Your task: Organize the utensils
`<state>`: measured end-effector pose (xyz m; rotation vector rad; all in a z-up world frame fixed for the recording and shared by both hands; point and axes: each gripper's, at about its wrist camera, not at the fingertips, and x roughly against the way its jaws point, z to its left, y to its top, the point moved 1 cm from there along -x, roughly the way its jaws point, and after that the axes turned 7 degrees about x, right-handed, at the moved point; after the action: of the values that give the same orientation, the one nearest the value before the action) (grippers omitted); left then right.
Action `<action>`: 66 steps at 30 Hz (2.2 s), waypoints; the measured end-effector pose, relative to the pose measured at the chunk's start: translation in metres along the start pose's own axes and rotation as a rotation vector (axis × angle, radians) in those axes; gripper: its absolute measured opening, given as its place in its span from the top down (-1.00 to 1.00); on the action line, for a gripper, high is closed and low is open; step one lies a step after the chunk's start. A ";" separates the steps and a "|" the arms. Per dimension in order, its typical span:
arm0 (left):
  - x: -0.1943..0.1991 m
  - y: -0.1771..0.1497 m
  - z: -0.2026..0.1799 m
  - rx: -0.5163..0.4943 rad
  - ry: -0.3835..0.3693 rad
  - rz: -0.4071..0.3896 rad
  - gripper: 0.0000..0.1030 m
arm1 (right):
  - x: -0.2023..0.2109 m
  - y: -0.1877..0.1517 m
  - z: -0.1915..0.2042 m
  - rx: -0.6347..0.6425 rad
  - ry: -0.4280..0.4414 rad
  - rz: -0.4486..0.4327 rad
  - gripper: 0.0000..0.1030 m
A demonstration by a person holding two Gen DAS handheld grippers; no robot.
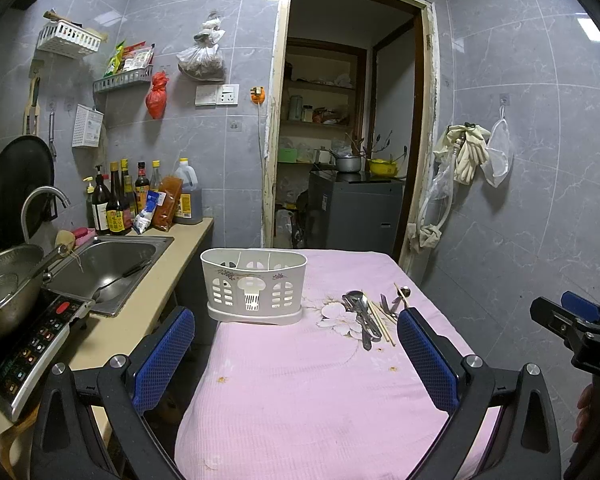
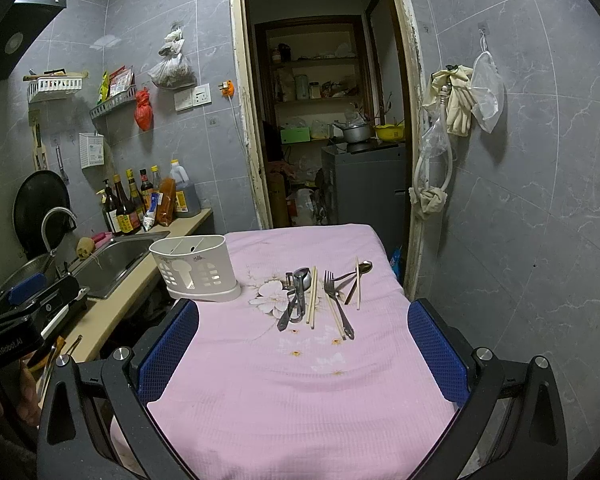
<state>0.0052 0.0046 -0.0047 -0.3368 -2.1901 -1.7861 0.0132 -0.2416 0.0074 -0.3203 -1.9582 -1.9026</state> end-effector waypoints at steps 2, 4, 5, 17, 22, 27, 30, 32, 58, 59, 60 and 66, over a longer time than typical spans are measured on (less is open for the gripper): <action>-0.001 0.000 -0.002 0.002 0.001 0.000 -0.98 | 0.000 0.000 0.000 0.000 0.000 0.000 -0.98; -0.001 0.001 -0.002 0.003 0.001 0.000 -0.98 | 0.000 0.001 -0.001 -0.001 -0.001 0.000 -0.98; -0.001 0.001 -0.002 0.002 0.001 0.000 -0.98 | 0.000 0.001 -0.002 -0.001 0.000 0.000 -0.98; 0.000 0.001 0.000 0.001 0.003 0.001 -0.98 | 0.000 0.001 -0.001 0.000 -0.001 0.001 -0.98; -0.001 0.001 -0.002 0.001 0.002 0.001 -0.98 | 0.000 0.001 -0.002 0.000 -0.001 0.000 -0.98; 0.000 0.001 0.000 0.000 -0.001 0.002 -0.98 | 0.000 0.001 -0.002 0.001 -0.001 0.000 -0.98; 0.001 0.001 0.001 -0.001 -0.002 0.002 -0.98 | 0.000 0.001 -0.002 0.001 -0.001 0.000 -0.98; 0.001 0.001 0.003 -0.001 -0.003 0.002 -0.98 | 0.000 0.001 -0.002 0.001 -0.001 0.001 -0.98; -0.001 0.001 -0.004 0.000 0.001 0.001 -0.98 | -0.001 0.001 -0.003 0.003 -0.002 0.001 -0.98; -0.001 0.001 -0.004 0.000 0.002 0.001 -0.98 | -0.001 0.001 -0.003 0.003 -0.002 0.001 -0.98; -0.001 0.001 -0.004 -0.001 0.002 0.002 -0.98 | -0.001 0.001 -0.003 0.003 -0.002 0.001 -0.98; -0.003 0.002 -0.001 -0.008 -0.010 0.012 -0.98 | -0.002 0.000 -0.004 -0.005 -0.019 0.000 -0.98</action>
<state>0.0090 0.0040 -0.0040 -0.3603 -2.1838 -1.7917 0.0152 -0.2457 0.0069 -0.3413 -1.9659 -1.9109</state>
